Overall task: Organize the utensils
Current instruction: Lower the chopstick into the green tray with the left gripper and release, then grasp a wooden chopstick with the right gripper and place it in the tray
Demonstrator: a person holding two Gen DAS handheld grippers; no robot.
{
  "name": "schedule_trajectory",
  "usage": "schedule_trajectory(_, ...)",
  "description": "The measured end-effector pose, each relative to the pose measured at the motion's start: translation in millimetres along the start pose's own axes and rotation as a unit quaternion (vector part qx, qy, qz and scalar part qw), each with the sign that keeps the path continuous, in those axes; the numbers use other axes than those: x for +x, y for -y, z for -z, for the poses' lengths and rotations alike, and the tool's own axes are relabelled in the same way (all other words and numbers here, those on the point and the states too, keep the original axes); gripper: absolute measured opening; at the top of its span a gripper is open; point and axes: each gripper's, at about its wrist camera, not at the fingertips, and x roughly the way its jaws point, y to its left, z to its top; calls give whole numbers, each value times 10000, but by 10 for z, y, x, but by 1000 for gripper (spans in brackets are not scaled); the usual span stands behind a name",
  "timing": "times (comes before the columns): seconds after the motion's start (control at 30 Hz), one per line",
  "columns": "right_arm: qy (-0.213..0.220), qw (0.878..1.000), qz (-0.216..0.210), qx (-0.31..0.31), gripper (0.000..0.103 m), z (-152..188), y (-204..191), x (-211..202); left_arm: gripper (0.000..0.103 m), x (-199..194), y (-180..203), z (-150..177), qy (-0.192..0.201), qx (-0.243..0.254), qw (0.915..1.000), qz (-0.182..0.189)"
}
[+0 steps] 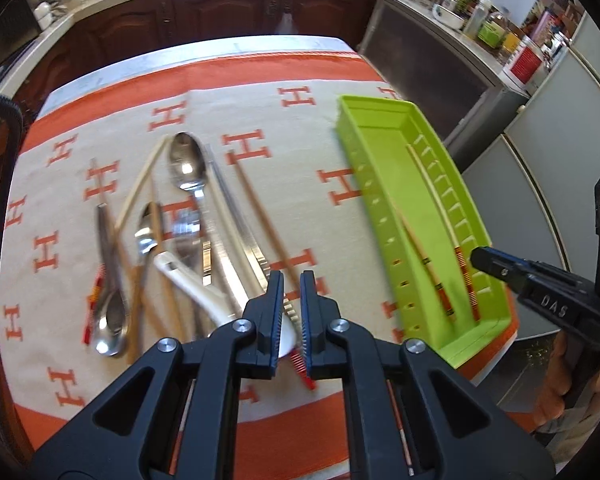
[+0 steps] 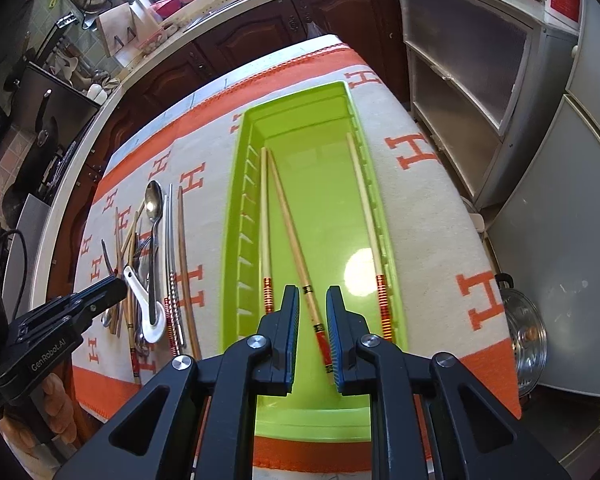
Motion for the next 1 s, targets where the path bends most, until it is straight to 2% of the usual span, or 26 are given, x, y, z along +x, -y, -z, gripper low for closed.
schedule_trajectory(0.17,-49,9996,-39,-266,15,28,-250,5,5,-168,-461,170,133,-276,9991,-307)
schedule_trajectory(0.4,-114,9969,-153,-758,21,4,-748,74,5,-215,-1009,389,101,-745,9964,-379)
schedule_trajectory(0.53,-218,9945,-286,-981,24,-53,-1039,204,5,-172,-1128,456,76,-843,9959,-332)
schedule_trajectory(0.77,-430,9887,-210,-1418,24,-202,-1492,568,5,-41,-1167,485,14,-863,9961,-162)
schedule_trajectory(1.0,-678,9834,26,-1683,24,-267,-1649,967,14,39,-1238,477,16,-958,9954,-23)
